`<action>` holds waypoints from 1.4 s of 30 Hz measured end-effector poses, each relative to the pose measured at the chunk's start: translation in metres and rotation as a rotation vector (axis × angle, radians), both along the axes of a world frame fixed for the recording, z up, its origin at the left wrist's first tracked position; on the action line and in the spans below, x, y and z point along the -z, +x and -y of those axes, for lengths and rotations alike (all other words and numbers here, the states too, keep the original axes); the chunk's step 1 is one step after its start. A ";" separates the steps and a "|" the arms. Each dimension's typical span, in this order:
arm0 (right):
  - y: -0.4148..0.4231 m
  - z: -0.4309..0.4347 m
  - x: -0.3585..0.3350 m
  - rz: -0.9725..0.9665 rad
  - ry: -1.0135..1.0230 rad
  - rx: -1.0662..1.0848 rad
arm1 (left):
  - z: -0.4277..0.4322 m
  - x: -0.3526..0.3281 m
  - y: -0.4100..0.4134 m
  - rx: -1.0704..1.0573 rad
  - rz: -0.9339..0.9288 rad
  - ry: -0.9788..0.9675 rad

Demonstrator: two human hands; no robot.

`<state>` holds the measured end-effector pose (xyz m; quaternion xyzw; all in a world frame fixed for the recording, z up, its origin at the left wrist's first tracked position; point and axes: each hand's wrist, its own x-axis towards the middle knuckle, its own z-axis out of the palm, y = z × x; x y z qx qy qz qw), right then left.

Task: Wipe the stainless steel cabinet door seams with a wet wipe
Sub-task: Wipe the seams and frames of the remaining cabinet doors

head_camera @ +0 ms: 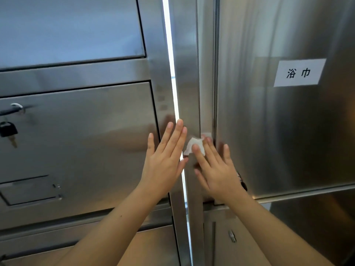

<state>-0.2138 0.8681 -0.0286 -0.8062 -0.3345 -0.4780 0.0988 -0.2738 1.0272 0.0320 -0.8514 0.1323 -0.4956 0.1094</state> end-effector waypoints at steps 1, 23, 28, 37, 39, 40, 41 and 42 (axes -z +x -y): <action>0.003 -0.001 -0.010 0.007 0.021 -0.006 | 0.001 0.001 -0.001 0.002 -0.005 -0.006; -0.003 -0.008 0.009 -0.107 0.096 -0.008 | 0.002 0.026 -0.006 0.000 -0.080 -0.067; -0.019 0.002 0.070 -0.185 -0.022 0.012 | 0.001 0.031 -0.005 -0.012 -0.084 -0.052; -0.006 -0.005 0.014 -0.128 0.095 -0.027 | 0.001 0.035 -0.003 -0.021 -0.098 -0.059; -0.008 -0.006 0.024 -0.141 0.116 -0.033 | 0.000 0.034 -0.003 -0.020 -0.100 -0.062; -0.009 -0.006 0.033 -0.150 0.118 -0.032 | 0.000 0.034 -0.003 -0.020 -0.100 -0.064; -0.011 -0.006 0.044 -0.163 0.111 -0.029 | 0.001 0.034 -0.004 -0.022 -0.100 -0.066; -0.014 -0.005 0.055 -0.182 0.098 -0.027 | 0.001 0.034 -0.004 -0.023 -0.101 -0.068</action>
